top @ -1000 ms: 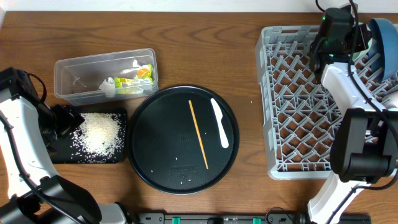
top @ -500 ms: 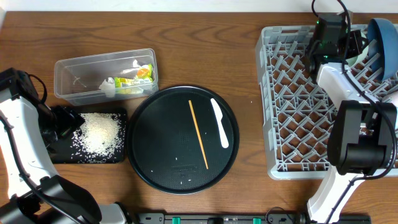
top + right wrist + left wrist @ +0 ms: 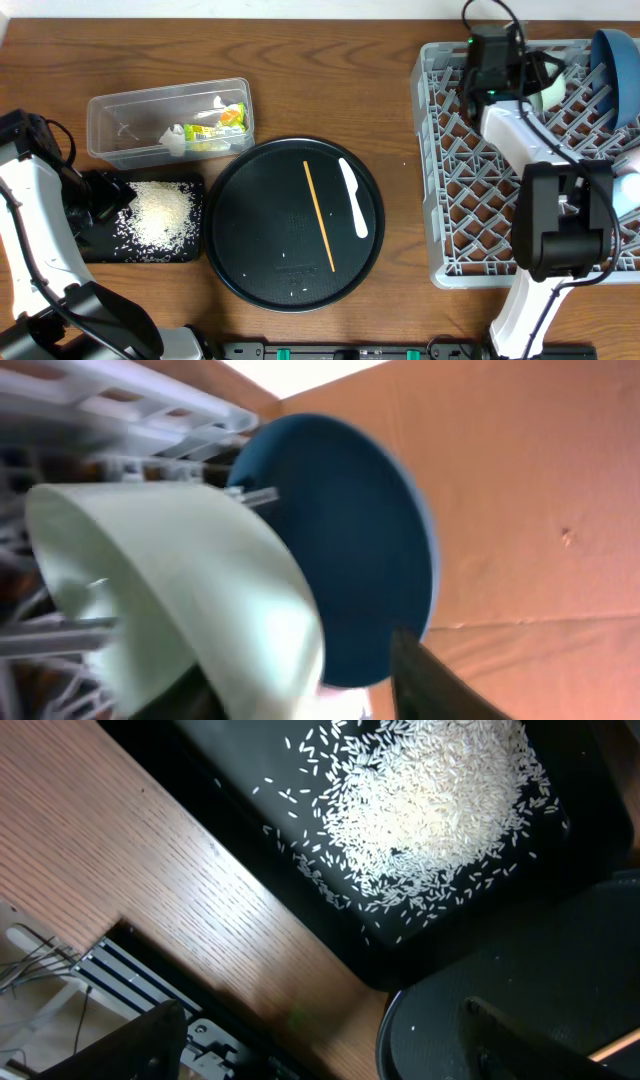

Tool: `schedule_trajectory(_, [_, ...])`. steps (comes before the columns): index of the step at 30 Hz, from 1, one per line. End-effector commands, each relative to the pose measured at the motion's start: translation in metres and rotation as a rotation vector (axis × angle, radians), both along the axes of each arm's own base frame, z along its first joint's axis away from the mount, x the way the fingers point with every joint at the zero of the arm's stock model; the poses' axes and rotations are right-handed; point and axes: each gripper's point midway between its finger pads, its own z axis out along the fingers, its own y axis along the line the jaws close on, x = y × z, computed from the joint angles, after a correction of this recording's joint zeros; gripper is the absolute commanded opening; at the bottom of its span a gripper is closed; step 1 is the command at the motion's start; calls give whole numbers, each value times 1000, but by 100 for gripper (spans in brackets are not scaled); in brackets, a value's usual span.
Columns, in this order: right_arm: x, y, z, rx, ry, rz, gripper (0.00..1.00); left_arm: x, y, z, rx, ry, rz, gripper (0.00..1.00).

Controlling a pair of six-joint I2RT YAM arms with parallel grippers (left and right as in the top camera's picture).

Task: Sort waste into correct bins and load items into the dishwasher rack
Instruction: 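Release the mint-green cup and lift the right gripper from the rack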

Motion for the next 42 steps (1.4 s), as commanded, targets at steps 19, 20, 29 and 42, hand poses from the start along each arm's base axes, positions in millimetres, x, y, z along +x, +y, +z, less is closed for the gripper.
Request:
schedule_trajectory(19, [-25,75,-50,717,-8,150,76,-1,1,2,6,-1,4,87])
schedule_trajectory(20, [-27,77,-40,722,-22,160,76,-1,1,2,6,-1,4,87])
schedule_trajectory(29, [-37,103,41,830,-133,348,79,-1,1,2,6,-1,4,87])
schedule_trajectory(42, [-114,291,42,1452,272,843,72,-1,1,2,6,-1,4,88])
